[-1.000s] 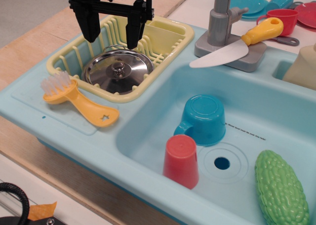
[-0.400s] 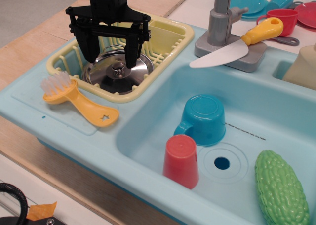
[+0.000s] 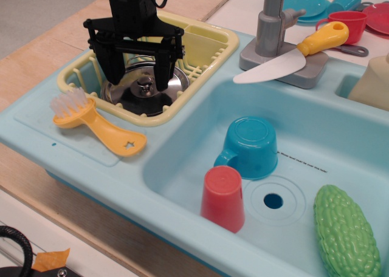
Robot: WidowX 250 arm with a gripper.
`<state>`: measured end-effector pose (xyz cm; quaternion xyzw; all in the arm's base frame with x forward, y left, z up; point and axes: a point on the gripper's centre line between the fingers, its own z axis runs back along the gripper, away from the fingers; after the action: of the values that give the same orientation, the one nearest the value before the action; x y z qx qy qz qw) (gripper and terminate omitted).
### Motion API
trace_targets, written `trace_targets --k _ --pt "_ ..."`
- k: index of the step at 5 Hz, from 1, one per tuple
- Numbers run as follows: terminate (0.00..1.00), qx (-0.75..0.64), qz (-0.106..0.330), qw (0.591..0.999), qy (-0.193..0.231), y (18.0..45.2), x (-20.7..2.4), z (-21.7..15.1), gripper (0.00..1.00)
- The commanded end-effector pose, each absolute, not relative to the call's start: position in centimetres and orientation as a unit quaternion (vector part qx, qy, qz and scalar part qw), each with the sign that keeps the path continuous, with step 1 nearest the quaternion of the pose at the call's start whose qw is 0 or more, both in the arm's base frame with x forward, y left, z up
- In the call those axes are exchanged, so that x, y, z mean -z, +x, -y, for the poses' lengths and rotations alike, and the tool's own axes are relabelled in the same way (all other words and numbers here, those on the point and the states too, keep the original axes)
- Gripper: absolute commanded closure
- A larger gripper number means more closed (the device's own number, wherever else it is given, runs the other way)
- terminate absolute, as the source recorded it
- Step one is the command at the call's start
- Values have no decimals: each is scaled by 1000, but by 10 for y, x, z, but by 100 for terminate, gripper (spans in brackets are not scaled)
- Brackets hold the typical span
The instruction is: Take lid off pot or pan
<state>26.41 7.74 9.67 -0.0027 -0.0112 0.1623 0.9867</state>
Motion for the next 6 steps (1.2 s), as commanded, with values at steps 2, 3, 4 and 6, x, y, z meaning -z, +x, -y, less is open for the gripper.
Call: trace_targets --k 2,3,4,6 --pt "0 -175 -4 984 -15 272 -93 -86 100" --pt "0 -175 -4 985 -13 270 -96 -85 100" --pt "0 -173 10 985 -6 267 -103 -83 100" --pt "0 -154 53 986 34 280 -143 -78 100"
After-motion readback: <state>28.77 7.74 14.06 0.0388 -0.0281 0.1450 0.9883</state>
